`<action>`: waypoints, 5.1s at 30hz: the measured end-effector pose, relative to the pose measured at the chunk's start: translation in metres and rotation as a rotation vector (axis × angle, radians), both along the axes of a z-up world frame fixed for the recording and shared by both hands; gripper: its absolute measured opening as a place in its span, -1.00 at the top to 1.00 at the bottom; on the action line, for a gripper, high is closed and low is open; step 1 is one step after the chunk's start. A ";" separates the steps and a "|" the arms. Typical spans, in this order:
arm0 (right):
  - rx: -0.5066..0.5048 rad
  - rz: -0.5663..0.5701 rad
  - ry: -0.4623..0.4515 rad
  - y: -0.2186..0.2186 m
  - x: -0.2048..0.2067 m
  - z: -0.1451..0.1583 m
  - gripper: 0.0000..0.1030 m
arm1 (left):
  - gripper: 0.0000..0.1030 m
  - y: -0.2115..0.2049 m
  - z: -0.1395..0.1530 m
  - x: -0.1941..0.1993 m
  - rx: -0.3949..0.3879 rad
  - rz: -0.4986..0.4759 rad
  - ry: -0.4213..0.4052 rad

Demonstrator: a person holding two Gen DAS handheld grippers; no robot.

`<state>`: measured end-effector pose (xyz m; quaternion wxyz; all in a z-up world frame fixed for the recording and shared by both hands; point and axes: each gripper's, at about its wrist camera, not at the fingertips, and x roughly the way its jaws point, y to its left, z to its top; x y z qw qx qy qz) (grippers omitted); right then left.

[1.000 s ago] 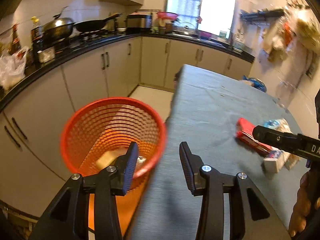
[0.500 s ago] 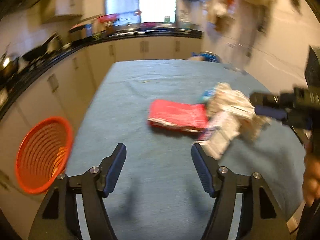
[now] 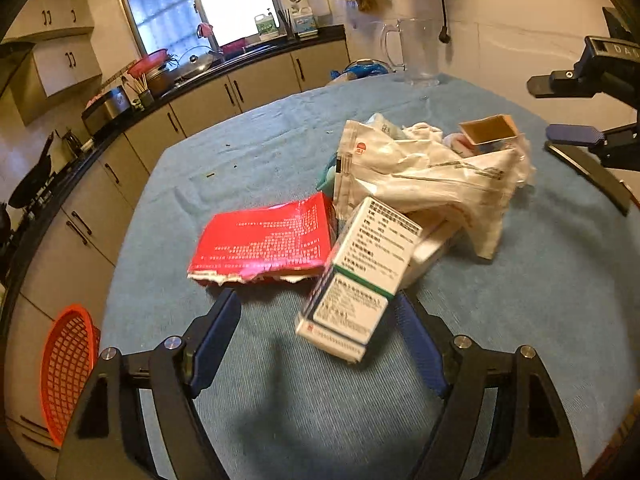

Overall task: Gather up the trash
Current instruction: 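Grasp the white medicine box with the left tool while the right tool grasps the orange box, then carry the white box and orange box toward the red basket with both tools, then lower both boxes into the red basket and open both tools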

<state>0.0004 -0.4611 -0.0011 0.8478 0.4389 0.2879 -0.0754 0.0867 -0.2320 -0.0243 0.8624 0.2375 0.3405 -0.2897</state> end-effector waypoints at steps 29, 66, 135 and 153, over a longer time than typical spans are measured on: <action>-0.073 -0.042 -0.050 -0.004 0.012 0.013 0.52 | 0.35 0.045 0.000 -0.001 -0.189 0.064 0.135; -0.287 0.416 -0.081 0.181 0.035 0.019 0.52 | 0.35 0.130 0.012 -0.005 -0.282 0.208 0.101; -0.305 0.731 -0.105 0.364 0.174 0.049 0.52 | 0.35 0.327 0.047 0.059 -0.432 0.615 -0.002; -0.287 0.802 0.006 0.419 0.234 0.000 0.52 | 0.35 0.346 0.003 0.089 -0.419 0.657 0.091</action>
